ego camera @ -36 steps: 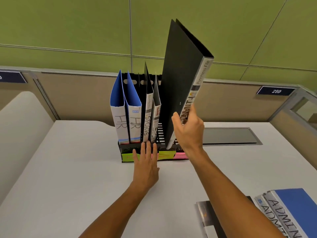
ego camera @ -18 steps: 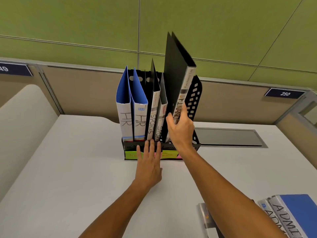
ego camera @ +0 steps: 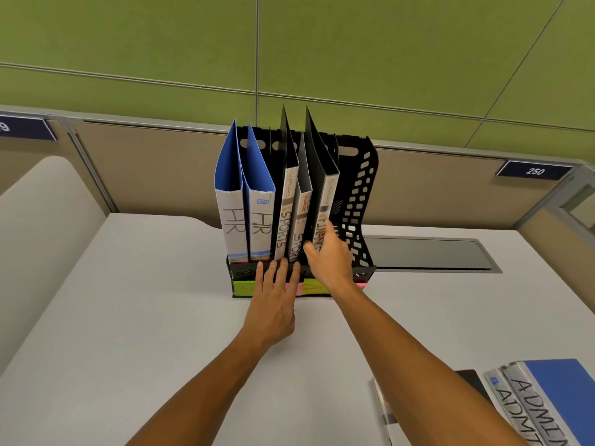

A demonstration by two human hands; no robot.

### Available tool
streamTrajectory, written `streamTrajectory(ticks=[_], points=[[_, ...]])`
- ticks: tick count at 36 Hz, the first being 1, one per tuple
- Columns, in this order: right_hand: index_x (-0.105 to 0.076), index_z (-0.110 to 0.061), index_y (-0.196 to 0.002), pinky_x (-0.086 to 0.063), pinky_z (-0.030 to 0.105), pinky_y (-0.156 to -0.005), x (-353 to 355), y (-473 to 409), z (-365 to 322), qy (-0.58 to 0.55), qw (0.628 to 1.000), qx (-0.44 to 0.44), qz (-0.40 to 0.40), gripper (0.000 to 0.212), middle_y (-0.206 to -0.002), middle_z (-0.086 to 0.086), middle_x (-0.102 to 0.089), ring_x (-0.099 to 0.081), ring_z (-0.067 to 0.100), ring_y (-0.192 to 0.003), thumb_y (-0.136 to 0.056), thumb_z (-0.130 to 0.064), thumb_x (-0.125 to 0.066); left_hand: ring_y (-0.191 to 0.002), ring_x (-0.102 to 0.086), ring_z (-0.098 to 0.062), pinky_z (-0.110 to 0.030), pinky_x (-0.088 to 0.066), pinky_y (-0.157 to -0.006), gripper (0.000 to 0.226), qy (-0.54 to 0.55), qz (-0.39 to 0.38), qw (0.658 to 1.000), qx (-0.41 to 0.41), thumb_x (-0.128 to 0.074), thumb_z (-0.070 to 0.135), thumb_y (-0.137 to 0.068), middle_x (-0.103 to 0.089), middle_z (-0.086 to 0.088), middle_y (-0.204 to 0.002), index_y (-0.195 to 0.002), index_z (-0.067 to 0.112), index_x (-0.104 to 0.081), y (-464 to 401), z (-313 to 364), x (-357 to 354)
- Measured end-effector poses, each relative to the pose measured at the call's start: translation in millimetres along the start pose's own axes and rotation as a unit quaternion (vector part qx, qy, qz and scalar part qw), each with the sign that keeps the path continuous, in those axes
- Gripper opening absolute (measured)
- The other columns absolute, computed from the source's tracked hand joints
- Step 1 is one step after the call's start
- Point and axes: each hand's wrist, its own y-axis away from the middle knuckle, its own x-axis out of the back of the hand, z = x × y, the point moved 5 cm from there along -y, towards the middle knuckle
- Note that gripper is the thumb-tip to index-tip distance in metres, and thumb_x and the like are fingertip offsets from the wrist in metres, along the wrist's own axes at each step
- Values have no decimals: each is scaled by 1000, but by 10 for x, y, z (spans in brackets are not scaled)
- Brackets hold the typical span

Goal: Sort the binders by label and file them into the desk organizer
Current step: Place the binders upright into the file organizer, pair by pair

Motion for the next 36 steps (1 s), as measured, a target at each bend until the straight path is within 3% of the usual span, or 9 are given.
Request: streamTrajectory(ticks=[9, 12, 14, 17, 20, 24, 28, 32, 36], points=[[-46, -39, -140, -56, 34, -89, 12, 58, 59, -49, 996, 0, -74, 47, -116, -14, -69, -65, 7, -102, -97, -26, -60, -150, -18, -41, -60, -4, -123, 104, -16, -3, 1000, -6, -69, 35, -76, -24, -20, -161, -160, 13, -12, 7, -9, 27], [-39, -38, -147, -59, 40, -89, 50, 113, 120, -51, 995, -4, -82, 52, -123, -11, -68, -69, 9, -97, -100, -24, -56, -150, -18, -40, -58, -2, -124, 103, -18, -5, 1000, -7, -68, 34, -78, -24, -19, -161, -160, 14, -10, 0, -22, 44], [-34, -39, -152, -58, 36, -89, 93, 178, 158, -50, 995, -9, -82, 56, -130, -7, -65, -69, 10, -98, -101, -29, -55, -150, -17, -39, -57, 1, -124, 103, -18, -6, 1000, -8, -68, 34, -78, -23, -18, -162, -160, 15, -8, -2, -31, 58], [-29, -38, -155, -50, 24, -90, 178, 326, 207, -57, 994, -4, -93, 62, -145, -8, -55, -63, 6, -108, -101, -25, -57, -150, -16, -39, -55, 3, -123, 103, -18, -14, 1000, -7, -68, 35, -79, -22, -17, -162, -160, 16, -7, -4, -32, 72], [-25, -33, -157, -49, 32, -100, 291, 503, 322, -71, 991, -29, -106, 68, -156, -3, -43, -58, 17, -127, -100, -19, -58, -151, -14, -39, -55, 0, -124, 100, -18, -20, 1000, 0, -66, 33, -83, -19, -18, -163, -160, 15, -5, -5, -16, 84], [-30, -30, -156, -54, 29, -95, 478, 793, 516, -70, 992, -49, -99, 64, -154, -1, -45, -56, 18, -127, -100, -20, -59, -151, -15, -39, -55, -4, -124, 92, -11, -22, 1000, 15, -61, 29, -87, -20, -19, -163, -160, 14, -7, -6, 15, 118], [-34, -33, -154, -46, 19, -90, 673, 1152, 801, -60, 991, -66, -95, 59, -153, -7, -46, -56, 14, -126, -100, -27, -60, -151, -17, -39, -56, -7, -124, 92, -17, -28, 999, 23, -62, 35, -87, -23, -19, -162, -160, 14, -10, -13, 41, 137], [-34, -33, -153, -46, 24, -95, 860, 1504, 1114, -58, 987, -112, -95, 59, -156, -6, -42, -54, 18, -131, -100, -29, -60, -151, -16, -40, -58, -11, -123, 94, -27, -34, 998, 35, -63, 47, -87, -21, -20, -162, -159, 12, -13, -7, 96, 169], [-34, -33, -154, -46, 29, -101, 1040, 1852, 1379, -51, 985, -136, -97, 59, -156, -8, -41, -54, 18, -131, -100, -27, -60, -151, -15, -41, -59, -15, -122, 93, -21, -41, 998, 51, -61, 46, -90, -12, -16, -166, -159, 11, -9, 70, 204, 196]])
